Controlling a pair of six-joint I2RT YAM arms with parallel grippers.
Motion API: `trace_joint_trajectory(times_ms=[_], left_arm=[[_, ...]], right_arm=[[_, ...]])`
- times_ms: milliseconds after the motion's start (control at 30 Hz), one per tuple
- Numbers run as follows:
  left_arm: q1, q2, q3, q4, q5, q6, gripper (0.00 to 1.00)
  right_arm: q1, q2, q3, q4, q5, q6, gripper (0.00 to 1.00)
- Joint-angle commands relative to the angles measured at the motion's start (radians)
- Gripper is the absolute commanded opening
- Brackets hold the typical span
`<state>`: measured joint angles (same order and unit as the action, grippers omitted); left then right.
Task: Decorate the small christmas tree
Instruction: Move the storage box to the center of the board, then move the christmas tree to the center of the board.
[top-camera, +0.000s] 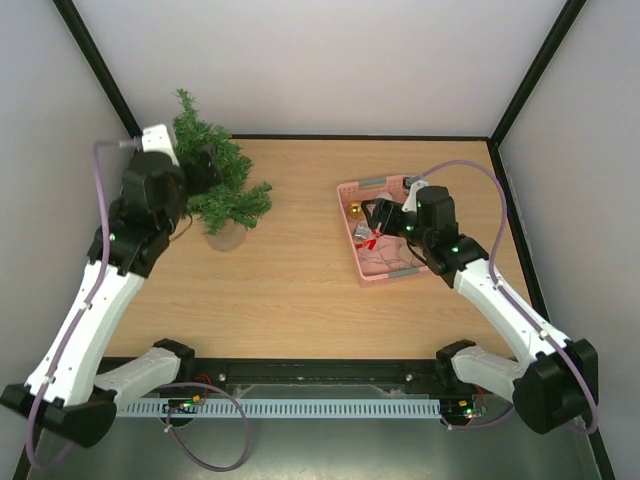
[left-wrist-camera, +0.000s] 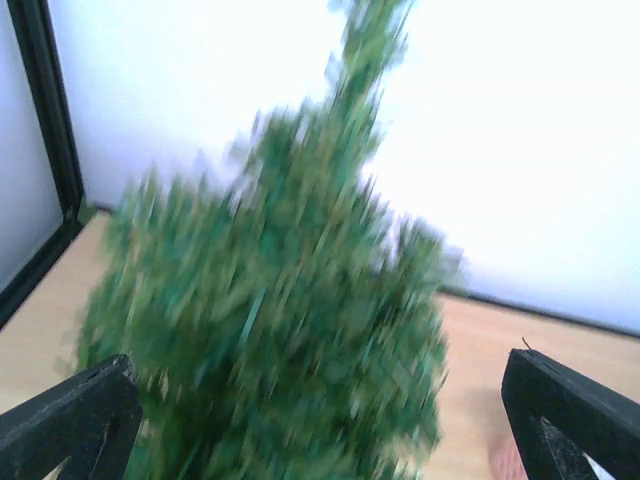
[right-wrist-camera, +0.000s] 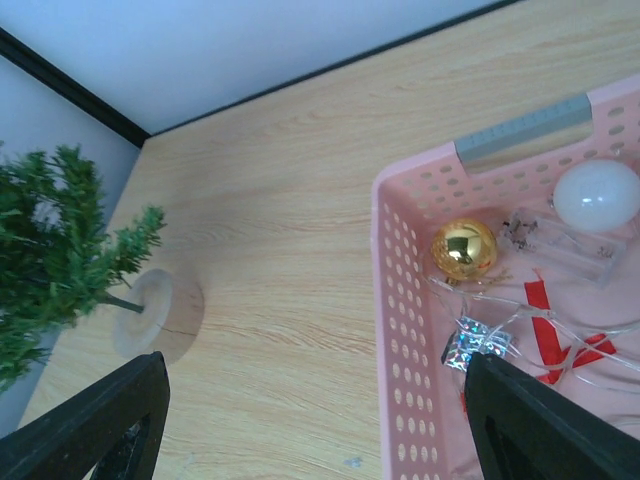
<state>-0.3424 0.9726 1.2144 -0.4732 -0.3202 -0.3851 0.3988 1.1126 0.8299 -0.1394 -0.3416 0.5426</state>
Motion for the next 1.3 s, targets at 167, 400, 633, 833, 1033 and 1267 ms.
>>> trace_joint_trajectory(times_ms=[167,400,633,833,1033,1267], left_arm=[[0.040,0.290,0.349,0.059,-0.026,0.130,1.00],[0.048,0.398,0.432,0.091,-0.003,0.193,0.81],[0.052,0.453,0.458,0.129,0.031,0.226,0.41],[0.050,0.475,0.501,0.185,0.148,0.228,0.03],[0.047,0.476,0.519,0.258,0.278,0.167,0.02],[0.047,0.489,0.540,0.265,0.346,0.129,0.02]], right_arm=[[0.003,-0.148,-0.037,-0.037,-0.010,-0.008,0.79],[0.003,-0.191,-0.068,-0.036,-0.018,-0.014,0.79],[0.003,-0.211,-0.053,-0.080,0.010,-0.052,0.79],[0.003,-0.229,-0.064,-0.077,0.025,-0.059,0.80],[0.004,-0.229,-0.061,-0.074,0.034,-0.065,0.80],[0.003,-0.232,-0.063,-0.074,0.041,-0.073,0.80]])
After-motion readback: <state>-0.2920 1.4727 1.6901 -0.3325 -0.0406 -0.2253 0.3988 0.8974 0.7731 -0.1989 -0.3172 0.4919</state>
